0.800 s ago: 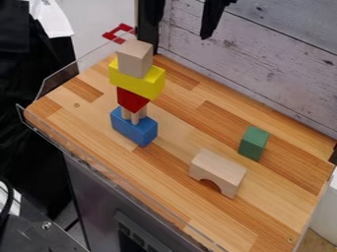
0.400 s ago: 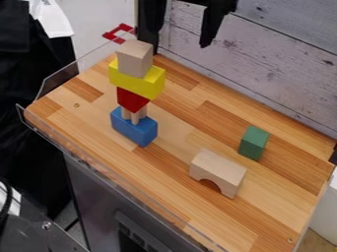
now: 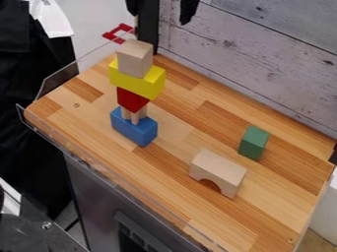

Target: Put the cube on top of the green cube

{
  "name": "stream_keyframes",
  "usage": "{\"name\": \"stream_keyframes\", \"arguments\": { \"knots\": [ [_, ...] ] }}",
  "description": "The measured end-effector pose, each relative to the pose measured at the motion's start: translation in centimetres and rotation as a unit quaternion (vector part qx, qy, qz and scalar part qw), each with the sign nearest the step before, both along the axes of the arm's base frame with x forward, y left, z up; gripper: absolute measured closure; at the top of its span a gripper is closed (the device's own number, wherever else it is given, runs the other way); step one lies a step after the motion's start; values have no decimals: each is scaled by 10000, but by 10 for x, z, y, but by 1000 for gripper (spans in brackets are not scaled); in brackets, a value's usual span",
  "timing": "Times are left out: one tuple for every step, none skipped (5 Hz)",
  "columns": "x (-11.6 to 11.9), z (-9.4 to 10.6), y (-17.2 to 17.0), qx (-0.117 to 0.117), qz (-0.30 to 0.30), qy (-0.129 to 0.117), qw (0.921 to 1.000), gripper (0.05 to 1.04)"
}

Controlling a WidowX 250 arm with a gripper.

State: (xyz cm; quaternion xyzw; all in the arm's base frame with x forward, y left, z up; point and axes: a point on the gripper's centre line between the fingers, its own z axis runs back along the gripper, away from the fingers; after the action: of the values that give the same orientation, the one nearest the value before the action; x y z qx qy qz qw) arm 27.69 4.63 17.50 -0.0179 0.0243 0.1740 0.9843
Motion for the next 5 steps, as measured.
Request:
{"name": "stream_keyframes", "arguments": {
  "knots": [
    [-16,-18,0,-25,-16,400,9992,84],
    [-27,-29,-1,-60,-76,665,9977,84],
    [-34,-35,1,-112,-4,795,9968,84],
    [-35,-39,4,-161,51,799,9967,133],
    [-36,-43,7,-232,172,727,9969,399]
  ]
}}
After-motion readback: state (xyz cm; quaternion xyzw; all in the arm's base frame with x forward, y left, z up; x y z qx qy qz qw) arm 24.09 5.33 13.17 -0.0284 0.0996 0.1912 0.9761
